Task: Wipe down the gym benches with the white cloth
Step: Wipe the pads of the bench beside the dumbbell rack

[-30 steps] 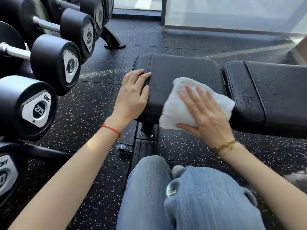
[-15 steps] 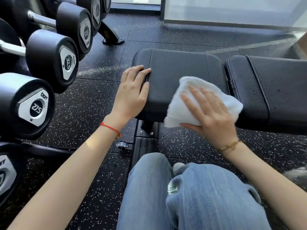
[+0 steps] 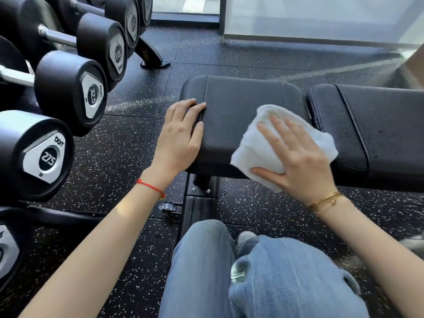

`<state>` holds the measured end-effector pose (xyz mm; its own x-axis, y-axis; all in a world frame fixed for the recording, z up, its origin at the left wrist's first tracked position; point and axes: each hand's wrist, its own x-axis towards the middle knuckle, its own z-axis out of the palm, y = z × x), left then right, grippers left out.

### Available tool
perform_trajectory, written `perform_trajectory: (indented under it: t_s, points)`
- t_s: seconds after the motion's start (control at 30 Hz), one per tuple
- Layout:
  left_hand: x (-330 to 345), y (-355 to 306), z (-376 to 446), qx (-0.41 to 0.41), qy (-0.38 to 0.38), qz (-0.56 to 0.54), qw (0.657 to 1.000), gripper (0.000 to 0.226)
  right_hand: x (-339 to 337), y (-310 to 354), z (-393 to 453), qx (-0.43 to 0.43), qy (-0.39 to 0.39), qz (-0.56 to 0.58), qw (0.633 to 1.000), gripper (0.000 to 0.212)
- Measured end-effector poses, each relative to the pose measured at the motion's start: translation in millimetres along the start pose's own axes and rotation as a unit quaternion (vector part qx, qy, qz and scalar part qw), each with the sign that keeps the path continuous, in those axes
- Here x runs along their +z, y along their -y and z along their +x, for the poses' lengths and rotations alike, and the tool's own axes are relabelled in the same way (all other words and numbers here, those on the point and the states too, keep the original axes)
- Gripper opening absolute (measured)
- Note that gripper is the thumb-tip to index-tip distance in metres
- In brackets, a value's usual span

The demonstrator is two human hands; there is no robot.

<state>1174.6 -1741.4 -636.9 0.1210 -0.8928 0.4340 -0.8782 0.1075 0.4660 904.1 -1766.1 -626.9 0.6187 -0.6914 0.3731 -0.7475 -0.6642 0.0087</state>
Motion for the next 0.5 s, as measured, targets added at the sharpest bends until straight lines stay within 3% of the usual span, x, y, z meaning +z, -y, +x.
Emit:
perform_trajectory:
  t_s: [0.1,0.17,0.27,0.4,0.5]
  points:
    - [-1.1,-1.5,0.0,-0.001,0.006,0.007,1.0,0.044,-5.6,-7.7,32.2,0.058,0.042,0.049,0.996,0.073]
    - [-2.1,-2.8,-0.3,-0.003,0.012,0.014,1.0,0.046,4.3,-12.9,79.4,0.098,0.114,0.062,0.987,0.072]
    - [-3.0,-4.2,-0.4,-0.001,0.02,0.018,1.0,0.047,23.7,-1.9,137.4,0.105,0.183,0.042,0.977,0.074]
    - [-4.5,-4.5,-0.3,-0.004,0.027,0.019,0.999,0.046,19.7,14.3,115.5,0.026,0.168,0.077,0.982,0.072]
    - [-5.8,-5.3,0.3,-0.003,0.037,0.02,0.999,0.047,9.8,-20.1,86.3,0.041,0.154,0.093,0.983,0.077]
